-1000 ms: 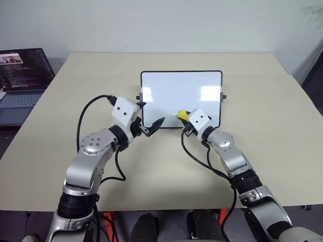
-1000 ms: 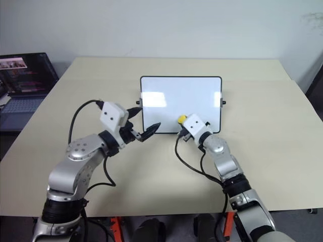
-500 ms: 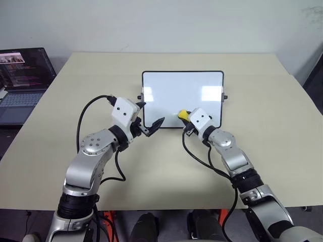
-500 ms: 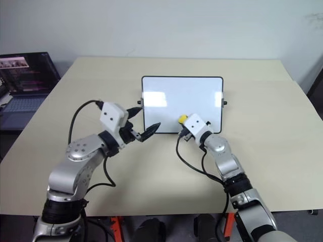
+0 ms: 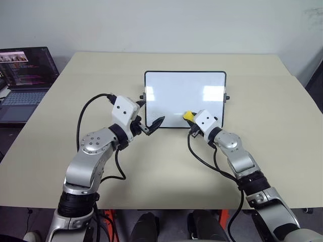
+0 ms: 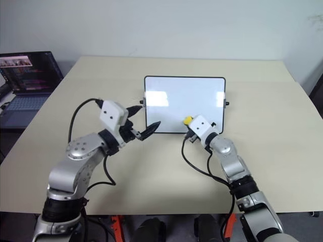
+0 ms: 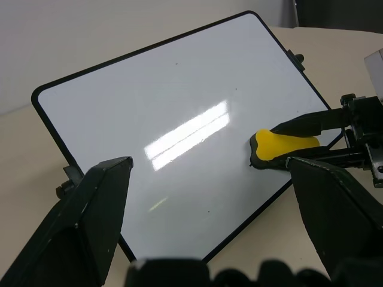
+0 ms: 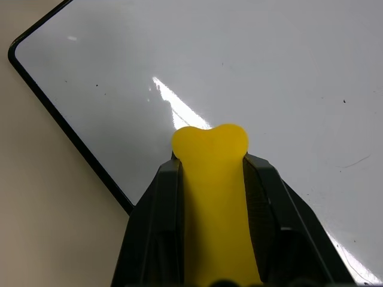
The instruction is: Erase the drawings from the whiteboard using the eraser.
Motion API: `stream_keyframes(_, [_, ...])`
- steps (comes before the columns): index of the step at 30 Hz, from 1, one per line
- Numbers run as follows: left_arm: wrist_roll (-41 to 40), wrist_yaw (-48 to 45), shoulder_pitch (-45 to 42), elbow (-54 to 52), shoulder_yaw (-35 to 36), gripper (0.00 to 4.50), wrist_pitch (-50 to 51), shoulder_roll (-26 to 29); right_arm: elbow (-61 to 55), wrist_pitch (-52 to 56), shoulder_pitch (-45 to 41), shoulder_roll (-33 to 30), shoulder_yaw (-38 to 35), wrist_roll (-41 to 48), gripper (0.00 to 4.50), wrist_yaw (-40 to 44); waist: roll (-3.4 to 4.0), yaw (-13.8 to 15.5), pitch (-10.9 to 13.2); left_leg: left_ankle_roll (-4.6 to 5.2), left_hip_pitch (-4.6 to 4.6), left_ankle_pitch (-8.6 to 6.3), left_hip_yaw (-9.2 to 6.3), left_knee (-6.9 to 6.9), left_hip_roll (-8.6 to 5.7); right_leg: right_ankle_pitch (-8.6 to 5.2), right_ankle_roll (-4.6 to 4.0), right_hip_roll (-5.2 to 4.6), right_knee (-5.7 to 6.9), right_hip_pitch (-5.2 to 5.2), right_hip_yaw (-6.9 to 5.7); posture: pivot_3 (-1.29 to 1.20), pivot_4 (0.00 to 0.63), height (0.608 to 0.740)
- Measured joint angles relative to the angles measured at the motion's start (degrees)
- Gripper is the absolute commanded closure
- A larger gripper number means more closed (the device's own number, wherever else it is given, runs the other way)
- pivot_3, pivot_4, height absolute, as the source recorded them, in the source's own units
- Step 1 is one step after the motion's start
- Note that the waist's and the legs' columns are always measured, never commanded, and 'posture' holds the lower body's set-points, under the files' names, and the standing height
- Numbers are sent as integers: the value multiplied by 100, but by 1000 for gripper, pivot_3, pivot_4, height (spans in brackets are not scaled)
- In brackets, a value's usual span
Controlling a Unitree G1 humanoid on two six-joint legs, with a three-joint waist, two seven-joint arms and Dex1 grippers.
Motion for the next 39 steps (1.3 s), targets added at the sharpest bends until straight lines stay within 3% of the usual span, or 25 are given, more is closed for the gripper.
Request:
stream_keyframes(11, [-1, -14, -3, 26, 0, 0, 2, 5, -44, 64, 4, 7, 0, 0, 3398, -4, 0, -1, 0, 0, 0, 0, 0, 1, 0, 0, 0, 0, 1, 0, 0, 0, 150, 740])
stream_keyframes(27, [0, -7, 80, 75, 7, 0, -4, 54, 335, 119, -320, 657, 171, -55, 3398, -159, 0, -74, 0, 0, 7, 0, 4, -2, 4, 0, 0, 3, 5, -1, 5, 0, 150, 740])
stream_keyframes(39, [-3, 11, 147, 38, 8, 0, -3, 57, 307, -14, -266, 351, 173, -60, 3398, -30, 0, -17, 0, 0, 4, 0, 2, -2, 2, 0, 0, 1, 2, -1, 2, 0, 150, 740])
